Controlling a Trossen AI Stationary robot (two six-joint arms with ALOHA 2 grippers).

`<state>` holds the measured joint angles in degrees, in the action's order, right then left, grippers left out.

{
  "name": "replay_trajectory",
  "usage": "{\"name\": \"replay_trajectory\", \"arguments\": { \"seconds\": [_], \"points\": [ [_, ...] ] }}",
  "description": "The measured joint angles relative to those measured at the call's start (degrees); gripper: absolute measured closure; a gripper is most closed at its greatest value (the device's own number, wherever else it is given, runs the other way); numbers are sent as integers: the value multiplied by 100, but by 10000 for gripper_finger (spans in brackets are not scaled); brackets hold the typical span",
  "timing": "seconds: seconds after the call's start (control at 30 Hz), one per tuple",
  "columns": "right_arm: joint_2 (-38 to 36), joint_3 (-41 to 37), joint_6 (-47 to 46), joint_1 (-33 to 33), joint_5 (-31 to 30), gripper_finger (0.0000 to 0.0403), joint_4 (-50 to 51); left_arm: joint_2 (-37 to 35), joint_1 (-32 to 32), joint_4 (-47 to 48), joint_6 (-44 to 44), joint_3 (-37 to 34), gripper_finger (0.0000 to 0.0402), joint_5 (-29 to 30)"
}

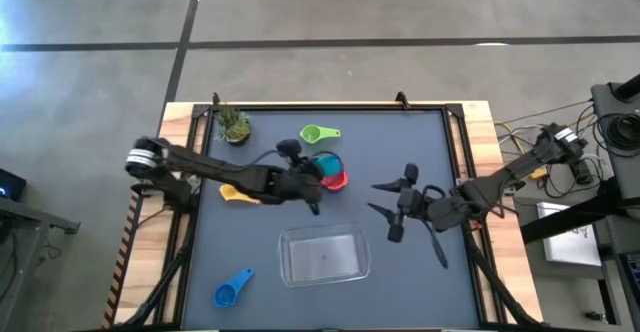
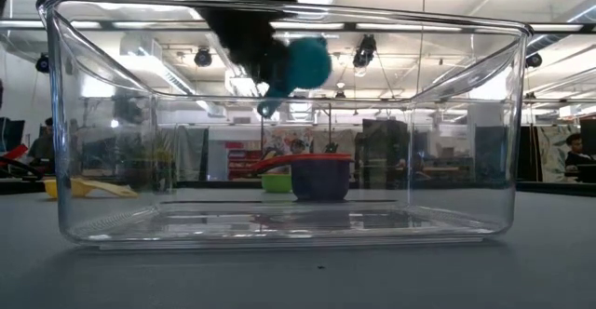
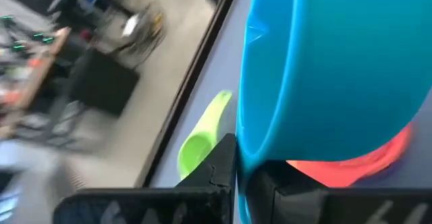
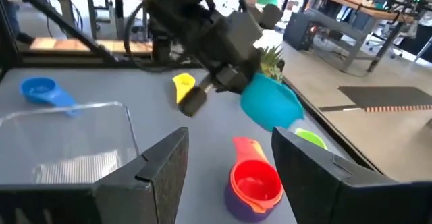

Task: Nest measuring cups in basket
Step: Stack the light blue measuring cup on top of the red measuring cup

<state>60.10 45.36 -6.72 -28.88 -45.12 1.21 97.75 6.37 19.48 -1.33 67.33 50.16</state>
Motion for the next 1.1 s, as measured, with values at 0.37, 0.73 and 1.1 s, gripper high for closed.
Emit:
{"name": "replay_trajectory", "arguments": {
  "seconds": [0.37,0.73,1.1],
  "points": [
    [384,-8,-26,-26,7,200,65,1785,-7,1531,461,1366,402,920],
    [331,-9,-20,-37,2,200,24,1945,-1,1918,440,1557,328,340],
    [338,-9,-15,-37,6,200,21,1667,225,2518,835,1840,195,321]
  ]
}}
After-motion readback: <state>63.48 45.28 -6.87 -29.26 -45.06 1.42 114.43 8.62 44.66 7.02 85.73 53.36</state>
